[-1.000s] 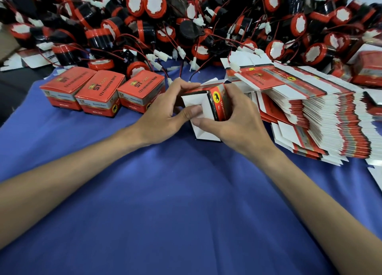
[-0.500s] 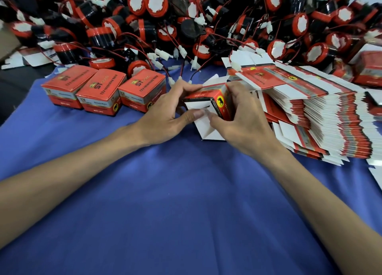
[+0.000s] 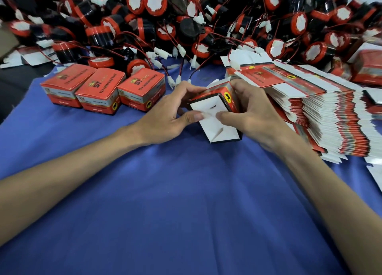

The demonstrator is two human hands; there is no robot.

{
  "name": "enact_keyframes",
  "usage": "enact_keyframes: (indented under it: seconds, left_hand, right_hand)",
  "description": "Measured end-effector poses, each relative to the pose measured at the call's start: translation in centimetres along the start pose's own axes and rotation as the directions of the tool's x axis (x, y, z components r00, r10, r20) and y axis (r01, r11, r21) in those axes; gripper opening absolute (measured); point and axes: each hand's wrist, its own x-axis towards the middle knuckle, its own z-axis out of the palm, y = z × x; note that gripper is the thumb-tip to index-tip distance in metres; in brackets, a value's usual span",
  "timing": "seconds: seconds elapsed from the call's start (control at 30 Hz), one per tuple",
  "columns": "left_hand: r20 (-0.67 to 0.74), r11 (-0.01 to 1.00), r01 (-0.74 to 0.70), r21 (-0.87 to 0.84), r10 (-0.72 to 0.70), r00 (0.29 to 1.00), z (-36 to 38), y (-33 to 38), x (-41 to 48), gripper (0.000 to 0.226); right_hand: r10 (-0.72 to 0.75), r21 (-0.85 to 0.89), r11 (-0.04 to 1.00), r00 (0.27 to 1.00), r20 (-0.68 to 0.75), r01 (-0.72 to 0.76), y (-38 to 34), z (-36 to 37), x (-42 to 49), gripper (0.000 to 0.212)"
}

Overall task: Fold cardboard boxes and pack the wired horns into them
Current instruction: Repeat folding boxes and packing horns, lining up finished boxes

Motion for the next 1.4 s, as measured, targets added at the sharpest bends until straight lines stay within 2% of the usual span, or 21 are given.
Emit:
enact_keyframes:
  seconds: [0.2, 0.27, 0.33, 0.4, 0.43, 0.47, 0.53, 0.6, 0.77, 0.83, 0.93, 1.03, 1.13, 1.27, 1.4]
  left_hand:
    - [-0.01, 0.997, -0.079, 0.009, 0.079, 0.997, -0.3, -0.5, 0.0, 0.041]
    - [-0.075, 0.99, -0.132, 0.045, 0.135, 0.988, -0.3, -0.7, 0.1, 0.047]
    - [-0.191, 0.947, -0.277, 0.162, 0.306, 0.933, -0.1, -0.9, 0.2, 0.046]
    - [-0.236, 0.819, -0.404, 0.408, 0.522, 0.82, -0.1, -1.4, 0.2, 0.036]
    - [-0.203, 0.745, -0.425, 0.515, 0.587, 0.784, 0.0, -1.5, 0.1, 0.03]
    - [-0.158, 0.696, -0.428, 0.577, 0.609, 0.777, 0.1, -1.6, 0.1, 0.023]
    - [-0.075, 0.644, -0.429, 0.634, 0.603, 0.794, 0.1, -1.5, 0.0, 0.007]
    - [-0.038, 0.599, -0.416, 0.684, 0.599, 0.8, 0.1, -1.3, 0.0, 0.016]
    - [0.058, 0.466, -0.393, 0.793, 0.584, 0.809, 0.4, -0.6, -0.1, 0.024]
    - [0.066, 0.471, -0.375, 0.799, 0.551, 0.832, 0.6, -0.5, -0.1, 0.023]
    - [0.072, 0.491, -0.368, 0.79, 0.522, 0.85, 0.7, -0.5, -0.1, 0.022]
    - [0.061, 0.524, -0.338, 0.782, 0.475, 0.878, 0.9, -0.9, 0.0, 0.029]
    - [0.035, 0.614, -0.322, 0.721, 0.431, 0.901, 0.9, -1.1, 0.3, 0.034]
    - [0.01, 0.682, -0.33, 0.653, 0.428, 0.904, 0.7, -1.4, 0.2, 0.031]
    - [-0.013, 0.7, -0.328, 0.635, 0.434, 0.901, 0.7, -1.3, 0.2, 0.029]
  right_hand:
    - [0.045, 0.06, 0.997, 0.999, -0.001, -0.045, -0.2, -0.1, -0.2, 0.042]
    - [0.039, 0.063, 0.997, 0.999, 0.001, -0.039, -0.1, -0.1, -0.3, 0.043]
    - [0.024, 0.041, 0.999, 1.0, -0.01, -0.024, -0.1, 0.2, -0.4, 0.037]
    - [-0.004, -0.023, 1.0, 1.0, 0.008, 0.004, 0.0, 0.7, -0.4, 0.033]
    - [-0.011, -0.056, 0.998, 0.999, 0.038, 0.013, -0.1, 1.0, -0.5, 0.035]
    - [-0.008, -0.085, 0.996, 0.998, 0.064, 0.014, -0.2, 1.2, -0.5, 0.04]
    - [-0.001, -0.15, 0.989, 0.997, 0.076, 0.012, -0.1, 1.2, -0.5, 0.048]
    - [-0.03, -0.184, 0.982, 0.999, 0.043, 0.037, 0.0, 0.7, -0.4, 0.045]
    - [-0.024, -0.134, 0.991, 1.0, -0.007, 0.023, 0.5, -0.3, 0.1, 0.042]
    - [-0.043, -0.229, 0.973, 0.999, -0.012, 0.039, 0.8, -0.2, 0.1, 0.032]
    - [-0.055, -0.347, 0.937, 0.998, -0.015, 0.047, 1.2, 0.3, 0.0, 0.03]
    - [-0.066, -0.319, 0.947, 0.995, -0.074, 0.039, 1.2, 0.7, 0.1, 0.039]
    - [-0.113, -0.327, 0.943, 0.987, -0.113, 0.07, 1.1, 1.6, 0.1, 0.047]
    - [-0.135, -0.358, 0.931, 0.979, -0.151, 0.073, 1.2, 2.0, 0.1, 0.049]
    - [-0.13, -0.338, 0.94, 0.964, -0.234, 0.045, 1.0, 2.3, 0.0, 0.045]
